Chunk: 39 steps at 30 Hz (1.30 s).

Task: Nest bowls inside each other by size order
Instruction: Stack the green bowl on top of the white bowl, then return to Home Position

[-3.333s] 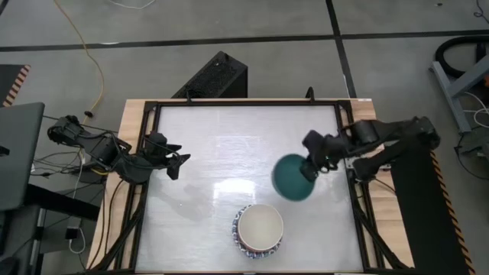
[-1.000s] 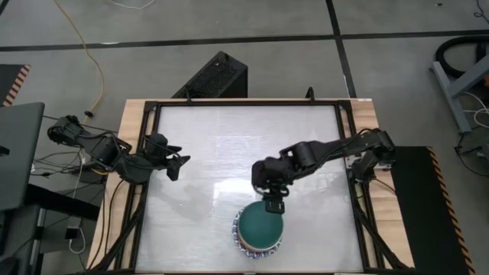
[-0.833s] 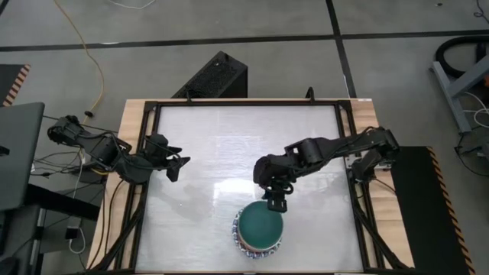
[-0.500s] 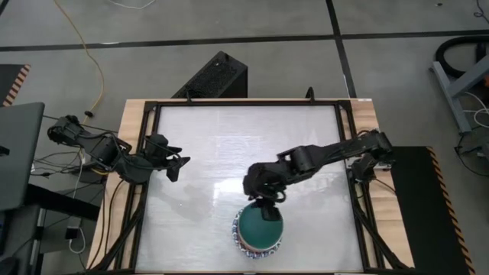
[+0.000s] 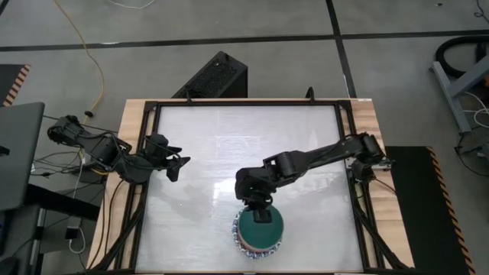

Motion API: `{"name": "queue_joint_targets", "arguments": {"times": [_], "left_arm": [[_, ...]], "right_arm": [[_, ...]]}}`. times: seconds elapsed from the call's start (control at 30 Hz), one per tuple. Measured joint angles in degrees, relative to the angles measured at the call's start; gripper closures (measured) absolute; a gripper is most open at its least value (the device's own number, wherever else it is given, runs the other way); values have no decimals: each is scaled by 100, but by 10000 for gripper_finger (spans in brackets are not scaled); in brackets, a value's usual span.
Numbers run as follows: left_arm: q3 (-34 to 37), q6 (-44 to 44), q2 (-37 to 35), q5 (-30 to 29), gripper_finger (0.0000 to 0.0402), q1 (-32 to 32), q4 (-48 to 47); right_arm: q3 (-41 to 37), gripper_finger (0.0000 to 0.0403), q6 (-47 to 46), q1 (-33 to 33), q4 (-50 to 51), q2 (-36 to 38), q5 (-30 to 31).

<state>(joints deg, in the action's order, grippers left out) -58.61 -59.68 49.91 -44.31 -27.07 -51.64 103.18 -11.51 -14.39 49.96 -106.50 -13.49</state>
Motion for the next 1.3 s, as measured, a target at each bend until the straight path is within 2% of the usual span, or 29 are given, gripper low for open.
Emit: {"name": "queue_joint_targets", "arguments": {"times": [0.17, 0.3, 0.4, 0.53, 0.63, 0.77, 0.8, 0.87, 0.93, 1.03, 1.1, 1.17, 1.3], "left_arm": [[0, 27, 0, -100, 146, 0, 0], [2, 207, 114, -427, 146, 0, 136], [2, 713, 173, -576, 146, 0, 673], [2, 1638, 156, -588, 146, 0, 1984], [2, 2345, 138, -297, 146, 0, 3092], [2, 2973, 142, 359, 146, 0, 4309], [0, 3099, 138, 502, 146, 0, 4443], [0, 3393, 139, 616, 146, 0, 4460], [2, 3488, 146, 567, 146, 0, 4453], [2, 3409, 75, 462, 146, 2, 4440], [2, 4059, -40, 968, 146, 6, 4499], [2, 4267, -202, 1489, 146, 31, 4670], [2, 4456, -663, 2194, 146, 159, 4930]], "right_arm": [[0, 282, -63, 28, -4, 427, -14], [0, 282, 271, -106, -508, 1072, -14], [0, 282, 613, -238, -722, 1806, -14], [7, 282, 559, -325, -480, 2893, 36], [6, 282, 234, -510, -402, 3595, 449], [4, 282, 314, -768, -297, 4471, 589], [4, 282, 493, -823, -238, 4666, 655], [4, 282, 258, -923, -75, 5022, 714], [18, 282, -241, -1026, 114, 5251, 712], [-45, 282, -124, -1137, 560, 5628, 694], [-327, 282, -68, -1145, 396, 5965, 1190], [-770, 282, -72, -1141, 182, 6412, 1502], [-2228, 282, -120, -1105, -801, 7462, 1381]]}}
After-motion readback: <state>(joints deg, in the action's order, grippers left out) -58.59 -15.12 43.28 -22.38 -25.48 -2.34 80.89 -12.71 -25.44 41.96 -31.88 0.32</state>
